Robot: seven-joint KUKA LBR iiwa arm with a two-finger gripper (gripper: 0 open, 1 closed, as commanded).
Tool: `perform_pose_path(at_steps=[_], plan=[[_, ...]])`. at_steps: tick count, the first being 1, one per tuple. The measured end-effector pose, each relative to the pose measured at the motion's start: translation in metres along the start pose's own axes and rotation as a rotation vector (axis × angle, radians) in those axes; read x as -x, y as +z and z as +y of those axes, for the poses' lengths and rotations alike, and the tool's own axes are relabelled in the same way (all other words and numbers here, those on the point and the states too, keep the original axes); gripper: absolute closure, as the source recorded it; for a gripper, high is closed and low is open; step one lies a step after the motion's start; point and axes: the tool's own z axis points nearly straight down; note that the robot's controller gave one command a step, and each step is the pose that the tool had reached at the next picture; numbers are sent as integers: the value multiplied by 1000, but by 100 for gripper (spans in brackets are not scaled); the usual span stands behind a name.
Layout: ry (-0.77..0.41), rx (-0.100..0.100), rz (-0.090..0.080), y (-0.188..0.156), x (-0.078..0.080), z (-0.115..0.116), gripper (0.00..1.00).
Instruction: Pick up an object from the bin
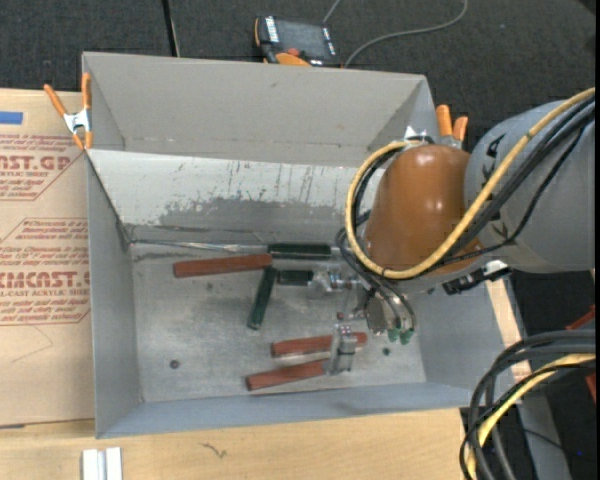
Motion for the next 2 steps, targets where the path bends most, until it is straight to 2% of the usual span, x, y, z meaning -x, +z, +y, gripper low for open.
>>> perform_pose_path(at_steps=[1,2], plan=[[137,-1,6,91,1,-22,0],[135,0,0,87,3,-22,100]])
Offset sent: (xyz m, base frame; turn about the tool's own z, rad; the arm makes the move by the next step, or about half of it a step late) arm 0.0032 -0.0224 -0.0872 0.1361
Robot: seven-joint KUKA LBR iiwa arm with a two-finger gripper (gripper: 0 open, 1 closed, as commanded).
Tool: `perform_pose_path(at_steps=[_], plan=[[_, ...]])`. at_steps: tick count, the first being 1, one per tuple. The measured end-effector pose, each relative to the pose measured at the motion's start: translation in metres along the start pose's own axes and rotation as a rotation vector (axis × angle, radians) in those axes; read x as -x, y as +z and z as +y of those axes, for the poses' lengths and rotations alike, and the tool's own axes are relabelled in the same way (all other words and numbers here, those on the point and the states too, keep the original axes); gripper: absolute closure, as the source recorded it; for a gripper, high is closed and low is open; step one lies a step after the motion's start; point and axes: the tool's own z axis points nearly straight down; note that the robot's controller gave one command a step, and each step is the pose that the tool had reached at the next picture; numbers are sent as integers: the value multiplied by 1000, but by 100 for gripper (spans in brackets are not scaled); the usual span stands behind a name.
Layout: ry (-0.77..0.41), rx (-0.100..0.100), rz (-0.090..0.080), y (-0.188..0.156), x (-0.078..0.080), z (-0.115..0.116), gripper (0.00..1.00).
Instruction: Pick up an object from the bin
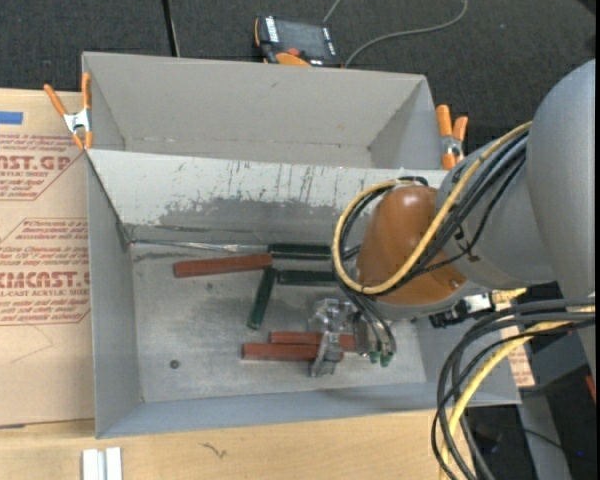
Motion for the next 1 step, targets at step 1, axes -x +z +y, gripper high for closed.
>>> perform_pose_path(at_steps=[1], plan=[[-2,2,-9,-205,-5,22,100]])
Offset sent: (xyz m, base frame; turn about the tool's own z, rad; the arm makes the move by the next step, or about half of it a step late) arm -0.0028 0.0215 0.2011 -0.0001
